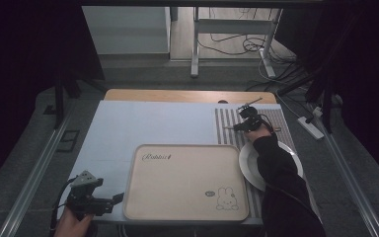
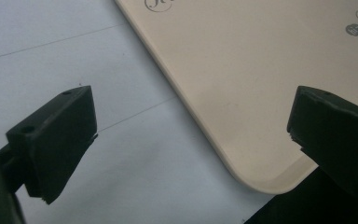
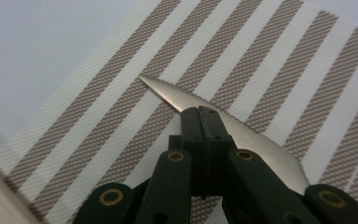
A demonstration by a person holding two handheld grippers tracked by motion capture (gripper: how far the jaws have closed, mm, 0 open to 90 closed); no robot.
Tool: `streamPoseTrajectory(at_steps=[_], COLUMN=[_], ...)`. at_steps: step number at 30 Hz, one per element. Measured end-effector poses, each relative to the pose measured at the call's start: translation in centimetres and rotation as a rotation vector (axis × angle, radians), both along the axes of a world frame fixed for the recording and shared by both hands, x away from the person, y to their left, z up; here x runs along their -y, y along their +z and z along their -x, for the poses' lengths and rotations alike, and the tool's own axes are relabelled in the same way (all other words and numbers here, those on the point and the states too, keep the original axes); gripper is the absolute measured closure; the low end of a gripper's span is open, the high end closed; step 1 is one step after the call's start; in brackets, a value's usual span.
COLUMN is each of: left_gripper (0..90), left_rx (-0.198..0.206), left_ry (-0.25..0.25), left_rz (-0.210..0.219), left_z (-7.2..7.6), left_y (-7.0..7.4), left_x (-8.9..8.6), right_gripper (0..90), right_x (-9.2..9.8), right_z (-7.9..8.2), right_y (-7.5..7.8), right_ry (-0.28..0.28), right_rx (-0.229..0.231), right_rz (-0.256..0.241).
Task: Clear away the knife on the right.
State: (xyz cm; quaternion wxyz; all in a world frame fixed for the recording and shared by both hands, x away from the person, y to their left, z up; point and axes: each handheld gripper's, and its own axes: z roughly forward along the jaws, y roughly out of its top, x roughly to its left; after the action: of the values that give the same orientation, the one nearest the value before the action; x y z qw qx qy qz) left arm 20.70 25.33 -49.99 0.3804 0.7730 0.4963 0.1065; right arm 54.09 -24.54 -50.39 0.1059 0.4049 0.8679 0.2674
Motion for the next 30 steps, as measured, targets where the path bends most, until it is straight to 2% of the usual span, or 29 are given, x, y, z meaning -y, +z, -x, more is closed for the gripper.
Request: streamPoseTrajectory(at_steps=[3, 11, 15, 18, 19, 24, 26, 28, 30], left_gripper=[2.5, 2.5, 2.6, 2.6, 2.6, 2.6, 2.6, 2.6, 2.6], left_rx=[0.0, -0.003, -0.004, -0.004, -0.004, -0.005, -0.005, -0.005, -0.007], left_ry=[-0.001, -0.001, -0.002, -0.002, -0.002, 0.0, 0.001, 0.0, 0.002], left_rz=[-0.002, 0.0, -0.002, -0.003, -0.003, -0.002, -0.002, -0.004, -0.004], left_z=[0.0, 0.0, 0.0, 0.0, 0.0, 0.0, 0.0, 0.0, 0.0], left_y=[0.0, 0.0, 0.0, 0.0, 0.0, 0.0, 0.0, 0.0, 0.0], left_x=[0.0, 0.0, 0.0, 0.0, 0.0, 0.0, 0.0, 0.0, 0.0], right_gripper=[90.0, 90.0, 90.0, 90.0, 90.0, 90.0, 89.7, 74.8, 60.2], right_x=[0.1, 1.1, 1.6, 1.8, 2.1, 2.7, 2.9, 3.3, 3.5], right_z=[-0.5, -2.0, -2.7, -3.0, -3.3, -3.6, -3.3, -3.1, -2.8], right_y=[0.0, 0.0, 0.1, 0.2, 0.2, 0.2, 0.6, 1.4, 2.2], right_ry=[-0.017, -0.064, -0.115, -0.128, -0.15, -0.185, -0.185, -0.193, -0.2], right_rx=[0.017, 0.019, 0.025, 0.033, 0.041, 0.038, 0.05, 0.057, 0.072], right_rz=[0.016, -0.007, 0.019, 0.033, 0.04, 0.037, 0.032, -0.022, -0.036])
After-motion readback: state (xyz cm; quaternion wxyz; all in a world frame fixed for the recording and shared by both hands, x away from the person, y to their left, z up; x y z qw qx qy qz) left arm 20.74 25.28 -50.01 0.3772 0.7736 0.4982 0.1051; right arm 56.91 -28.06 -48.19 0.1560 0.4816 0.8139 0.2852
